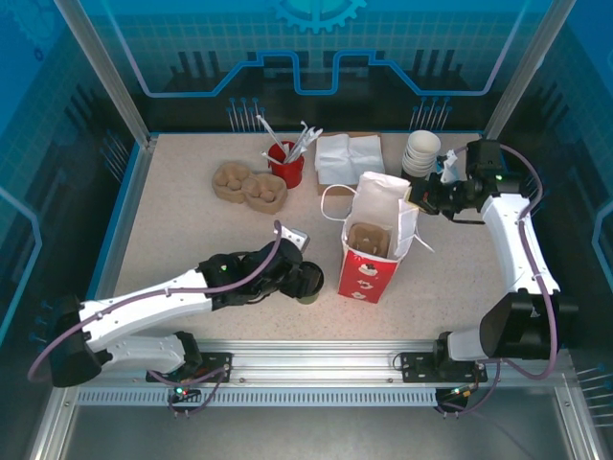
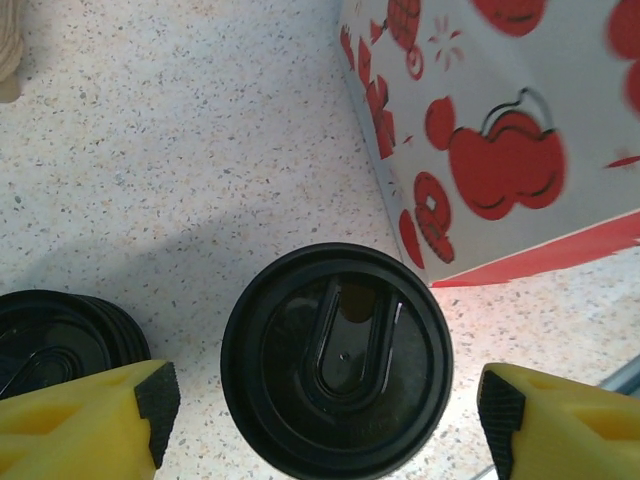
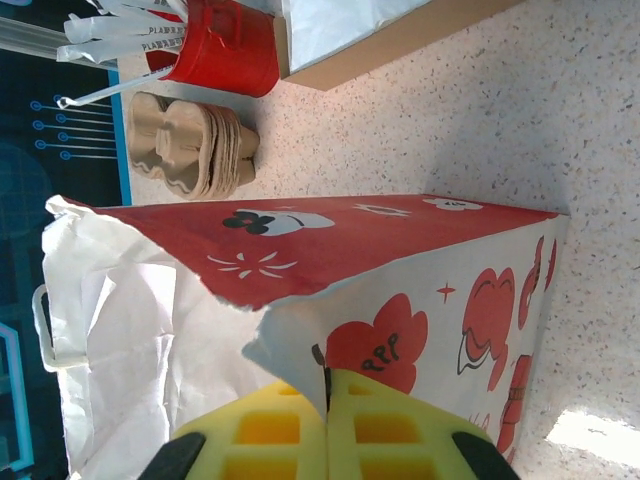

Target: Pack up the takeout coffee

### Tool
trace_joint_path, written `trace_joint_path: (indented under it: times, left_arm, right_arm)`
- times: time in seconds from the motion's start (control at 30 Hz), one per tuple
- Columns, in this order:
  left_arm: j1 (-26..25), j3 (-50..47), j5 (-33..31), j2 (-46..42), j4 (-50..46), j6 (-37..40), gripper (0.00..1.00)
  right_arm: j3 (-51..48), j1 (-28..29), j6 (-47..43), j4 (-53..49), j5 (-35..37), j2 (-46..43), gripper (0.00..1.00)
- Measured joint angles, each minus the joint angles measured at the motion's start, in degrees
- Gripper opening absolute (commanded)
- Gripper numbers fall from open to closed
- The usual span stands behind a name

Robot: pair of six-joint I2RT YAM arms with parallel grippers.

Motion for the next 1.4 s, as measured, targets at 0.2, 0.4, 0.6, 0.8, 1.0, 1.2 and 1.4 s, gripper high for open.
trace_joint_path:
  times: [0.2,0.4,0.6,0.8,1.0,1.2,1.4]
  left_arm:
    - [-1.18,-0.04,-1.77,2.75,0.66,0.0,0.9]
    - [-1.64,-0.02,-2.95,5.55,0.63,-0.02,0.9]
    - [-2.64,0.48,-3.3,8.33,0.66,-1.16,0.87]
    - [-2.93,0.48,-3.52,9.92,-0.24,-1.86,0.81]
    - [-2.97,0.52,-4.39,9.94,-0.87,-3.06,0.8]
    - [-2.99,1.55,-4.61,10.71,-2.12,-3.76,0.78]
    - [-3.26,3.45,-4.76,12.13,-4.52,-4.9,0.8]
  right_arm:
    - [-0.02,0.02,-0.42,-0.2,1.14,-0.46,0.35]
    - [2.38,0.02,-1.29,-2.32,2.89,-0.46,0.45]
    - [8.15,-0.02,-2.6,-4.22,5.14,-0.79,0.48]
    - [10.91,-0.09,-3.56,-6.27,6.69,-2.21,0.48]
    - [12.9,-0.13,-4.33,-7.72,7.1,-2.27,0.48]
    - [14.34,-0.28,-4.76,-8.48,7.04,-2.25,0.48]
    - [16.33,-0.52,-5.51,-8.9,6.8,-2.12,0.47]
